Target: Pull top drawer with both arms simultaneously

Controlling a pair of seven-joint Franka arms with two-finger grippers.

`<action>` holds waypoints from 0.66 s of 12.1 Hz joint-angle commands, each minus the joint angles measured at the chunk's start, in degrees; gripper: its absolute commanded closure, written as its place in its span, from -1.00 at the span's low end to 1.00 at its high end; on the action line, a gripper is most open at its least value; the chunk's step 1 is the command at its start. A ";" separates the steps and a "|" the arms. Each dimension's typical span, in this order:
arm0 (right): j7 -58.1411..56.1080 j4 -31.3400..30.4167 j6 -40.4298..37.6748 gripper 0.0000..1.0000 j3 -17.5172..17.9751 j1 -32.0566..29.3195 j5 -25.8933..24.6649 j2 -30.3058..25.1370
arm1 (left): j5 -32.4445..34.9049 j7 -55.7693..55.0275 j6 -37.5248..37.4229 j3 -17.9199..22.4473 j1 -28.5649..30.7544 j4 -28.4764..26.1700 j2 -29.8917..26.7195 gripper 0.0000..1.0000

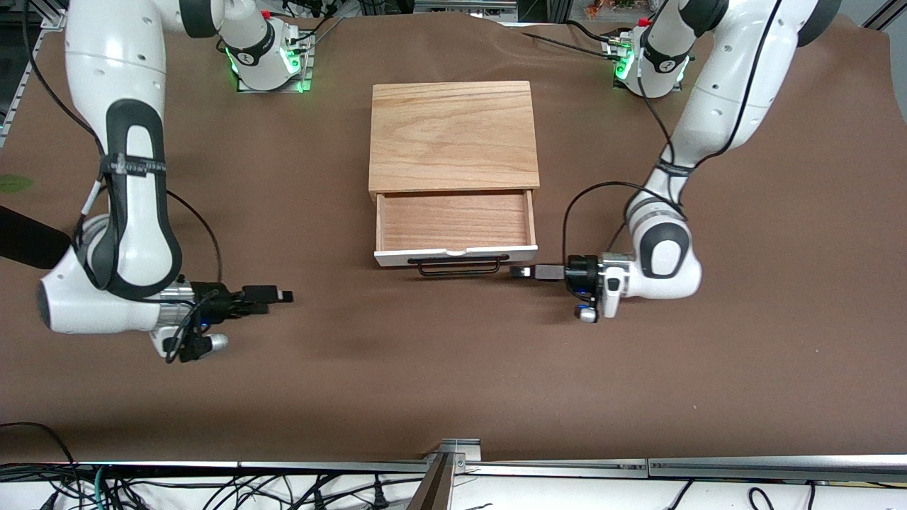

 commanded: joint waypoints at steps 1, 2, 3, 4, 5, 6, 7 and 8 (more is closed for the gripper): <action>6.20 -0.70 -0.71 -1.00 -0.25 0.95 -15.00 -5.72 | 12.99 -6.59 -0.58 2.17 2.85 -2.28 -8.22 -1.00; 11.79 -0.70 -3.07 -1.00 -0.16 1.12 -20.11 -7.66 | 19.92 -10.46 -0.67 2.25 3.57 -2.37 -11.56 -1.00; 18.55 -0.70 -5.62 -1.00 -0.25 2.34 -24.07 -9.59 | 26.78 -13.97 -0.76 2.26 4.53 -2.37 -14.98 -1.00; 23.75 -0.70 -8.16 -1.00 -0.25 3.40 -26.98 -11.79 | 32.85 -16.10 -0.85 2.26 5.15 -3.06 -18.67 -1.00; 25.89 -0.70 -9.93 -1.00 -0.42 3.49 -28.93 -13.90 | 38.04 -17.69 -0.94 2.26 5.33 -4.03 -22.19 -1.00; 25.91 -0.70 -10.99 -1.00 -0.51 3.23 -30.69 -15.83 | 43.14 -19.18 -1.46 2.26 5.51 -4.82 -25.44 -1.00; 25.57 -0.70 -11.18 -1.00 -1.30 3.15 -32.62 -17.68 | 48.41 -21.20 -2.16 2.26 5.69 -5.78 -28.87 -1.00; 25.39 -0.70 -11.87 -1.00 -2.17 3.14 -34.99 -18.83 | 53.51 -24.09 -2.25 2.26 5.77 -7.10 -32.56 -1.00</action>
